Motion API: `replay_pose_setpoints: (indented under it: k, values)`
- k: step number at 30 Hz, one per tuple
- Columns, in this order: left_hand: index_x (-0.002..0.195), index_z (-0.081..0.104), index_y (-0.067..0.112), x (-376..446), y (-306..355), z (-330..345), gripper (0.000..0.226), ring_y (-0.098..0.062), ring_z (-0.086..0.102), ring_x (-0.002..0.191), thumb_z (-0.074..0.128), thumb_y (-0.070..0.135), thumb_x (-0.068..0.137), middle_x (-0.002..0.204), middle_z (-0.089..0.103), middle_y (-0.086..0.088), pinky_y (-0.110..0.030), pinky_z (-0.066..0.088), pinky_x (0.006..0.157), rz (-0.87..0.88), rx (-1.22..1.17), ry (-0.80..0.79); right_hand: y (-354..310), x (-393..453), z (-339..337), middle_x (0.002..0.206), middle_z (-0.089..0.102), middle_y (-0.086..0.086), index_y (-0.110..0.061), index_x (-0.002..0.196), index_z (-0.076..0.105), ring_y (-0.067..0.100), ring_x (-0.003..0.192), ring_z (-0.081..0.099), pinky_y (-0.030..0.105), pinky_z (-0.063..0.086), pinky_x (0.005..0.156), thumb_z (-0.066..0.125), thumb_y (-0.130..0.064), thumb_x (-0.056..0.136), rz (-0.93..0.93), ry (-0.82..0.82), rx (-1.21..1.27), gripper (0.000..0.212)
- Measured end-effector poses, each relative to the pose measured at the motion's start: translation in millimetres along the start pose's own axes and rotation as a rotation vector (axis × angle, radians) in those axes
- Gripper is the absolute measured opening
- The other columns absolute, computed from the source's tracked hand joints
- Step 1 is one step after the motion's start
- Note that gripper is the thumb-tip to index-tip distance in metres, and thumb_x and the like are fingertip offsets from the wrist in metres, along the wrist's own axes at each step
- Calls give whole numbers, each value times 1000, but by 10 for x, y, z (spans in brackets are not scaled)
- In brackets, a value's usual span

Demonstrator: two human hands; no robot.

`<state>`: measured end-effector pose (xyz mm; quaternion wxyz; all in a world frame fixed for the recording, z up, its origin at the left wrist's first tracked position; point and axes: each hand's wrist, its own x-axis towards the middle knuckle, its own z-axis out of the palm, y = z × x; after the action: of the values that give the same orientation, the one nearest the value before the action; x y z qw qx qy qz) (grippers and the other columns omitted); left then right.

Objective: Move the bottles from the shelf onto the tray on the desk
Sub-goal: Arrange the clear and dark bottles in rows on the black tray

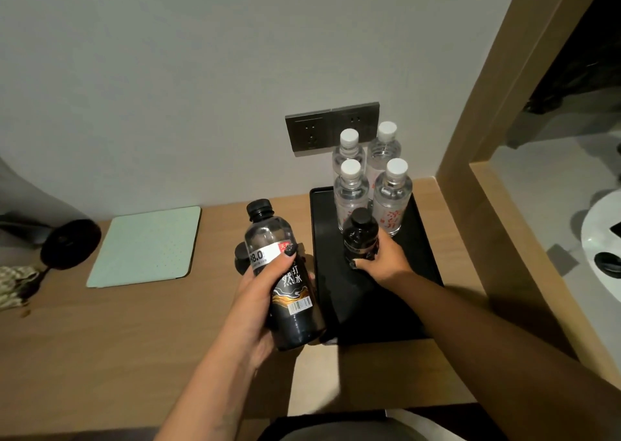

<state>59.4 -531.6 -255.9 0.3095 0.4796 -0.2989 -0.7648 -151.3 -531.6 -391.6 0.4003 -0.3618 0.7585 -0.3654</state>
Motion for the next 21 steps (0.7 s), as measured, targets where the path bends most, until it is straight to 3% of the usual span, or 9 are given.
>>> replay_pose_setpoints:
  k: [2,4,7,10,12,16,21]
  values:
    - [113,58,10,7,-6,10,55,-23,69,74,71,26,62,83,70,-11,-38,57,72,-9,4,-10,9,-23,-84,137,50,11,-10,137,40,27,129,46,30,35,106,77,-3,69,51,4,-149,78]
    - [112,58,9,18,-1,15,55,-22,69,73,71,27,61,82,70,-11,-37,57,70,-7,5,-26,40,-85,-245,130,55,14,-6,129,49,28,120,54,25,39,97,72,-5,72,89,81,-256,62]
    - [110,59,10,43,5,50,51,-21,70,71,69,26,63,79,72,-9,-36,56,67,-1,10,-39,-71,-202,-609,103,67,9,-5,112,61,19,88,61,18,38,77,67,-8,77,74,326,-189,36]
    - [111,59,10,65,-11,134,48,-20,69,67,69,24,65,77,71,-9,-33,57,59,-4,5,-50,-411,-185,-936,108,61,3,-14,119,56,15,89,56,21,38,78,71,-15,78,-61,523,-56,44]
    - [113,59,8,75,-29,204,50,-21,69,67,70,24,66,78,71,-11,-32,57,57,-15,14,-60,-652,-109,-1052,123,56,2,-22,125,51,15,103,56,27,44,87,75,-21,76,-199,512,-11,55]
    - [107,61,11,84,-86,316,46,-21,71,73,71,25,64,78,73,-7,-33,56,62,-14,51,-74,-887,10,-1064,133,54,0,-25,134,47,17,118,51,31,41,97,77,-21,76,-329,305,-148,66]
    - [112,61,13,84,-130,400,53,-24,71,83,73,26,62,92,74,-11,-39,54,74,-15,85,-67,-824,100,-960,124,63,7,-22,129,55,24,114,57,38,46,98,65,-13,86,-368,240,-236,44]
